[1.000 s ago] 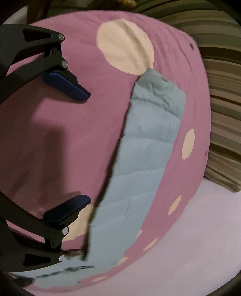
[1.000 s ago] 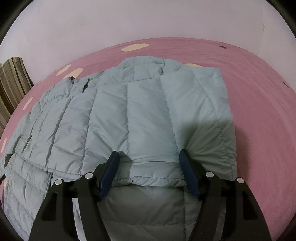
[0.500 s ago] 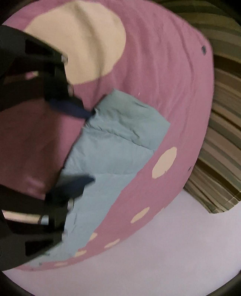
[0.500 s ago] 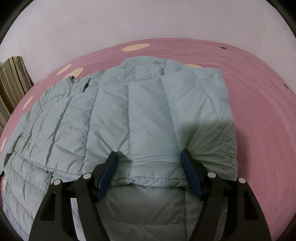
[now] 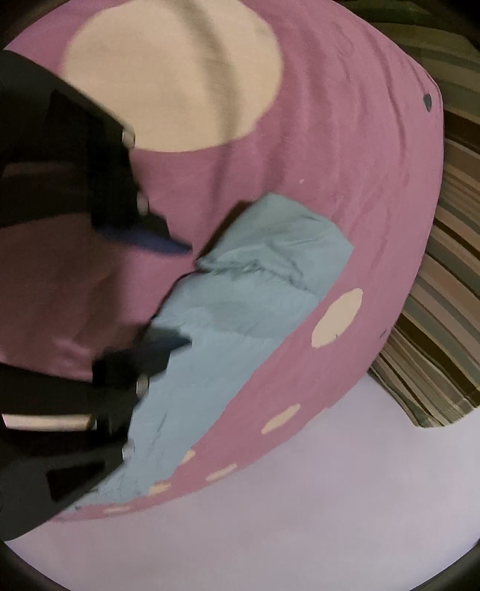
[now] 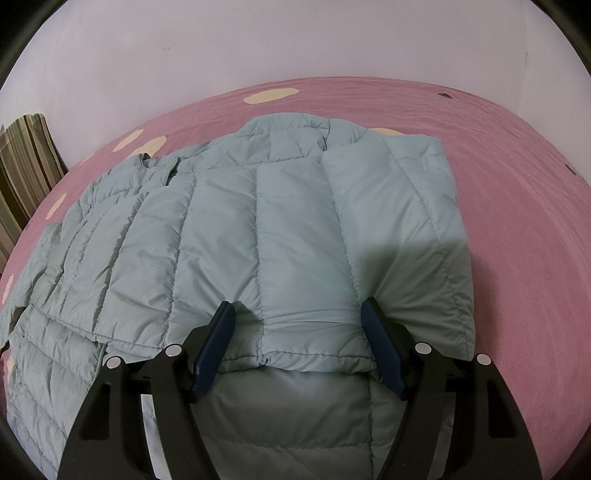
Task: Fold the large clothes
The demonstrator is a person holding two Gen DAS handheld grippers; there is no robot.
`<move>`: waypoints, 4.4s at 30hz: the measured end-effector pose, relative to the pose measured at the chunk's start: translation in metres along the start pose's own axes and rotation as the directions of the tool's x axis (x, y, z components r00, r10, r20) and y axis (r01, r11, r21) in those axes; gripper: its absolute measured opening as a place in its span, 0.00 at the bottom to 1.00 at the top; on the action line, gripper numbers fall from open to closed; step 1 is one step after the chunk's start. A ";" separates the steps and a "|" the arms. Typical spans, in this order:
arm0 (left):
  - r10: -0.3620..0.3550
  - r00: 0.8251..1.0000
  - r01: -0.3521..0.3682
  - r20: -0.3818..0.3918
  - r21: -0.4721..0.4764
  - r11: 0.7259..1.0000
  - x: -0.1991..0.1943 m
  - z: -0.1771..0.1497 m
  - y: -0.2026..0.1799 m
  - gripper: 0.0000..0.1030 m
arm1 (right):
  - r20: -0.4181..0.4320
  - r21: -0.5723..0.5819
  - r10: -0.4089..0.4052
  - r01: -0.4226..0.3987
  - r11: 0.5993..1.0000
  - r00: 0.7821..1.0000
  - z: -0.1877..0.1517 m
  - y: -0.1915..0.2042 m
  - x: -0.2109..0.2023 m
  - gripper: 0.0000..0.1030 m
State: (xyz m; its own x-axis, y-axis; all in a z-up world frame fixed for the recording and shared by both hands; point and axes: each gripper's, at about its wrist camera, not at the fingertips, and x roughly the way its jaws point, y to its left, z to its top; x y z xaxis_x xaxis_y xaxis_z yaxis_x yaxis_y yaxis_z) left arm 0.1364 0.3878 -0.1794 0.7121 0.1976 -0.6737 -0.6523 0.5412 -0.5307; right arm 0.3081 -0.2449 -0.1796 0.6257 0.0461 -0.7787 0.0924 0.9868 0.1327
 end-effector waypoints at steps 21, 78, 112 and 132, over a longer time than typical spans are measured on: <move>-0.022 0.997 0.027 0.074 -0.065 0.998 0.019 0.032 0.008 0.08 | 0.003 0.000 -0.004 0.004 1.000 1.000 -0.001 0.000 0.000 0.68; -0.282 0.862 0.507 -0.422 0.725 0.466 -0.038 -0.278 -0.347 0.56 | 0.058 0.155 0.146 -0.153 0.976 0.988 -0.008 -0.020 -0.014 0.72; -0.148 0.967 0.254 -0.209 0.699 0.668 0.015 -0.140 -0.273 0.62 | -0.018 0.166 0.083 -0.079 0.983 0.996 0.033 -0.029 -0.018 0.16; -0.102 0.967 0.246 -0.232 0.760 0.602 0.070 -0.158 -0.342 0.62 | 0.036 0.060 0.107 -0.109 0.992 0.994 0.077 0.008 0.004 0.51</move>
State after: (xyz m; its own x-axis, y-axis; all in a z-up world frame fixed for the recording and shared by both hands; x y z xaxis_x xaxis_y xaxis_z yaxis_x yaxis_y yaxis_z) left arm 0.3678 0.0877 -0.1261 0.6951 -0.0541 -0.7169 -0.0201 0.9953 -0.0946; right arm 0.3707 -0.2487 -0.1345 0.6595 0.1462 -0.7374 0.0695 0.9649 0.2534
